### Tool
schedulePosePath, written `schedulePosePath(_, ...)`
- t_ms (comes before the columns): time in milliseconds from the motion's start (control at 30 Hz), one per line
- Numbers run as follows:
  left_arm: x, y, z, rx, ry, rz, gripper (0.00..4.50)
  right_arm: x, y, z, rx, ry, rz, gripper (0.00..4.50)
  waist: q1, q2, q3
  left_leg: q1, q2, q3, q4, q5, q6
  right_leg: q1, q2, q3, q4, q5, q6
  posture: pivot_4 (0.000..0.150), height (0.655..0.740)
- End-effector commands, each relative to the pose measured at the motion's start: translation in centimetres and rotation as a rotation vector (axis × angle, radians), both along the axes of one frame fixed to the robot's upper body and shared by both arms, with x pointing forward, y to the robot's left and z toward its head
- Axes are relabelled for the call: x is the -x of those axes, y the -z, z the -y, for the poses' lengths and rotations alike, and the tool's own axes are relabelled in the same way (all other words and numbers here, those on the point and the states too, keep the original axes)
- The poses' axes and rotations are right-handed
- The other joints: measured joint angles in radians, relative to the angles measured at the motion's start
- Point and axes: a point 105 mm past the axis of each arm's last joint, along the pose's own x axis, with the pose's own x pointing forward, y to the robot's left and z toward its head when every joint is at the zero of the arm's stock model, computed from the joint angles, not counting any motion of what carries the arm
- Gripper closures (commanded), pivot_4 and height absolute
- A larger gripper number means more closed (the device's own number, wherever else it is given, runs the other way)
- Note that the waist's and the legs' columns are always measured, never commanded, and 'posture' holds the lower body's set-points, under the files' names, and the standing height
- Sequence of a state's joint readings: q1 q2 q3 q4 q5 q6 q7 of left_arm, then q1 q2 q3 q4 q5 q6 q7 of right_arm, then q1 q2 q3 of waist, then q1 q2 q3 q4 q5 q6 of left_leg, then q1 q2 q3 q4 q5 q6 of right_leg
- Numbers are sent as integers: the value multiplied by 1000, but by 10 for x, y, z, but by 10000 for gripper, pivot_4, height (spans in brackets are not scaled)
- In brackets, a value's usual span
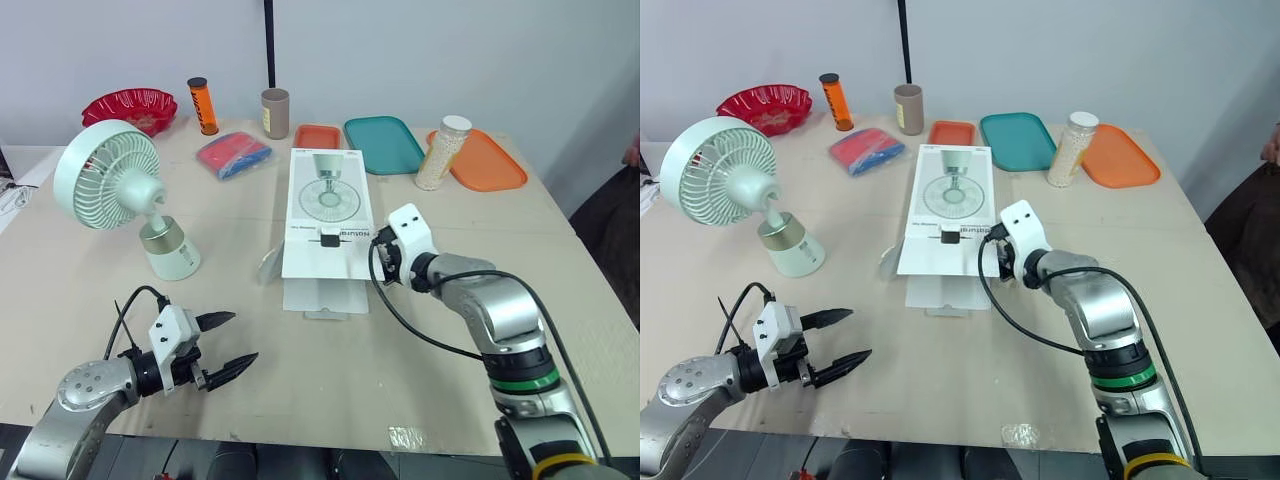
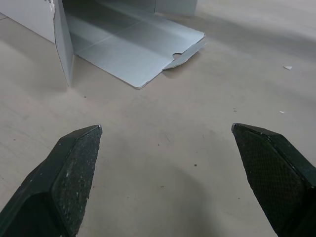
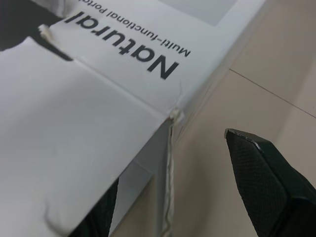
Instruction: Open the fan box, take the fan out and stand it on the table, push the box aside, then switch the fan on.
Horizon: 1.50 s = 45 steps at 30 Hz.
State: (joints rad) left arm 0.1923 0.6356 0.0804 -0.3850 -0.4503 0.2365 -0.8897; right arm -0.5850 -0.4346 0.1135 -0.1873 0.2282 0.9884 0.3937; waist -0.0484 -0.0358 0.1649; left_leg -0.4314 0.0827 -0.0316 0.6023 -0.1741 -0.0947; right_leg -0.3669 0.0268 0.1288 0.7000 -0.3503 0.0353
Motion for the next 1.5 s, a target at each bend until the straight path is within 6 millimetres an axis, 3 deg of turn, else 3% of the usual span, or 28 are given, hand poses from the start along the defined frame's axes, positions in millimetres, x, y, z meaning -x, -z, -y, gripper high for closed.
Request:
schedulePosePath(33,2,-8,4,1,15,44,0,-7,-18,-2,-26,46,68,14024,0,0,0,0,0,0,0,0,0,0,0,0,0,0,0,1500,7389)
schedulePosePath(200,0,-6,5,-3,16,44,0,-16,-20,6,-39,151,84,29380,0,0,0,0,0,0,0,0,0,0,0,0,0,0,0,1500,7389)
schedulePosePath(267,1,-5,6,-4,18,42,0,-16,-19,7,-31,157,81,38931,0,0,0,0,0,0,0,0,0,0,0,0,0,0,0,1500,7389)
schedulePosePath(667,2,0,8,-18,32,39,0,-19,-10,20,-16,256,59,38931,0,0,0,0,0,0,0,0,0,0,0,0,0,0,0,1500,7389)
schedulePosePath(700,2,0,8,-18,32,37,0,-19,-10,21,-20,259,60,43243,0,0,0,0,0,0,0,0,0,0,0,0,0,0,0,1500,7389)
schedulePosePath(767,2,0,8,-18,32,38,0,-18,-9,19,-29,251,51,44697,0,0,0,0,0,0,0,0,0,0,0,0,0,0,0,1500,7389)
schedulePosePath(1067,2,1,8,-24,50,30,0,-1,-13,22,-43,218,37,44697,0,0,0,0,0,0,0,0,0,0,0,0,0,0,0,1500,7389)
schedulePosePath(1167,3,3,9,-31,66,24,0,11,-18,36,-49,225,30,44697,1,0,0,0,0,0,0,0,0,0,0,0,0,0,0,1500,7389)
schedulePosePath(1333,3,6,8,-34,95,8,0,39,-21,82,-32,317,-10,44697,4,1,0,-1,-1,0,0,0,0,0,-1,0,0,0,0,1500,7389)
schedulePosePath(1500,0,5,11,-31,122,10,0,53,-18,116,-23,448,-29,44697,-3,2,0,0,0,0,0,0,0,0,0,0,0,0,0,1500,7389)
